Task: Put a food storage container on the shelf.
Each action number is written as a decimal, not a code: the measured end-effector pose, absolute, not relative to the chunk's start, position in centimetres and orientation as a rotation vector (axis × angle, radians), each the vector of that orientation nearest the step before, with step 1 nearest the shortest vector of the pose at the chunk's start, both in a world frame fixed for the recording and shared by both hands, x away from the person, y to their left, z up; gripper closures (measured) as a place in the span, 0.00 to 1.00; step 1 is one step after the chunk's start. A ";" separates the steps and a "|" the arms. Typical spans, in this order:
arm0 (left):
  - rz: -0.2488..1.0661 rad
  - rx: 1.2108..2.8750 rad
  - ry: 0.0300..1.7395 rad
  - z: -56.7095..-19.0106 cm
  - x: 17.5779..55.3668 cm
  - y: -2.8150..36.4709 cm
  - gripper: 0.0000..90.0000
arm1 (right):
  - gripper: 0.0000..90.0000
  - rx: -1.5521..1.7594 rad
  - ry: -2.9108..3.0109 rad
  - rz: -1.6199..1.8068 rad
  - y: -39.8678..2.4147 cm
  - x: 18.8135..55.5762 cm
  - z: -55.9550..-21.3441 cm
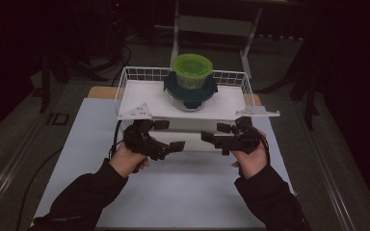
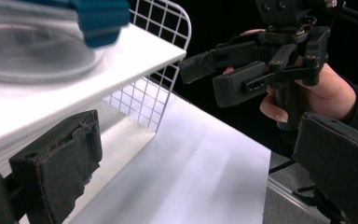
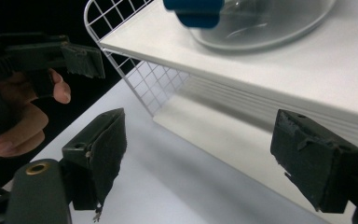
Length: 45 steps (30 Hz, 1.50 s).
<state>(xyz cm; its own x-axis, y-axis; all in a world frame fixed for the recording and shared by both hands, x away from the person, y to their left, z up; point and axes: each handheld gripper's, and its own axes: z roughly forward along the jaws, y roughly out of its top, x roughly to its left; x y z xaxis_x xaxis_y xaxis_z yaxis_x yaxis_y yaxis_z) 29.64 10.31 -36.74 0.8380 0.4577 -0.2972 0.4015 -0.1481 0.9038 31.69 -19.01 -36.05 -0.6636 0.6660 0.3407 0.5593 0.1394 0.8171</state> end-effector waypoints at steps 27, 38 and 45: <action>0.036 1.923 0.633 -44.1 26.3 8.9 0.01 | 0.19 1.215 2.355 1.467 -19.0 29.2 -45.0; 0.045 1.955 0.645 -47.0 25.4 8.5 0.01 | 0.19 1.236 2.358 1.465 -20.0 28.3 -47.3; 0.023 1.959 0.662 -48.2 25.2 8.6 0.01 | 0.19 1.219 2.355 1.447 -20.6 27.6 -48.5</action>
